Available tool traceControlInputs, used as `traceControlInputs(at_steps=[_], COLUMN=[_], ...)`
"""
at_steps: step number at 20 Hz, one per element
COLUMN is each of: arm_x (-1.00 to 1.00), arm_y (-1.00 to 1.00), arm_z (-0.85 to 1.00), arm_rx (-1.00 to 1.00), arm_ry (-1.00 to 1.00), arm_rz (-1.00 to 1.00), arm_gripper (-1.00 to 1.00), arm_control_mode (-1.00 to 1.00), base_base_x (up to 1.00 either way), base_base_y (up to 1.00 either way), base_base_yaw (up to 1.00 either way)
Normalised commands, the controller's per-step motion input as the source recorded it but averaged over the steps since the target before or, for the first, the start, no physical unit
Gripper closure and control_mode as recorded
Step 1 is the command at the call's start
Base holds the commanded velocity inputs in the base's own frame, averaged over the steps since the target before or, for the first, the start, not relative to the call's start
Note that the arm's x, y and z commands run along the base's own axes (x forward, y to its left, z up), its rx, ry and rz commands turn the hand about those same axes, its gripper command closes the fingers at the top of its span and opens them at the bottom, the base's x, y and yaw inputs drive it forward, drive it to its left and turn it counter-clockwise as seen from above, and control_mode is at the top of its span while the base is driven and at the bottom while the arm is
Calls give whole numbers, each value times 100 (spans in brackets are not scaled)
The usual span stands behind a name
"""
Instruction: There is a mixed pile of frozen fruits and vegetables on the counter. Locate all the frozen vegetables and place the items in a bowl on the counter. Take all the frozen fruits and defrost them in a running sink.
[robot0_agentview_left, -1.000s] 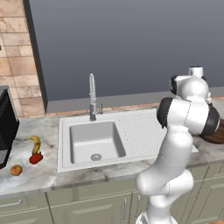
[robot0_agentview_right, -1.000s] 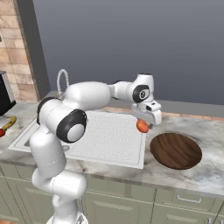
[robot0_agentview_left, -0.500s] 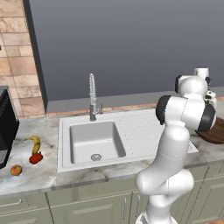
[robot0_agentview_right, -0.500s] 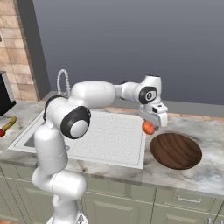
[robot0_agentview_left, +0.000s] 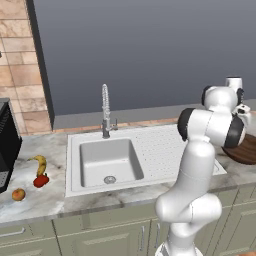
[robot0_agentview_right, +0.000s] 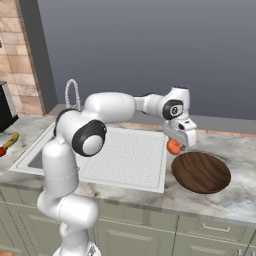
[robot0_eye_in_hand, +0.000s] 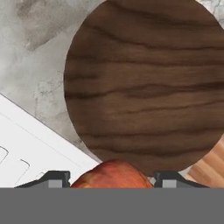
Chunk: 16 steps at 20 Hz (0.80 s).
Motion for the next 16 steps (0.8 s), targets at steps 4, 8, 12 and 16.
traceControlInputs(at_steps=[4, 8, 12, 16], arm_x=[0, 0, 0, 0], arm_y=[-18, -16, -13, -11], arm_z=[-8, -8, -11, -14], arm_rx=[0, 0, 0, 0], arm_ry=[0, 0, 0, 0], arm_rz=[-3, -4, -4, -4], arm_gripper=[100, 100, 100, 100], arm_control_mode=[-100, -100, -100, -100], base_base_x=[0, 0, 0, 0], base_base_y=[0, 0, 0, 0], base_base_yaw=[0, 0, 0, 0])
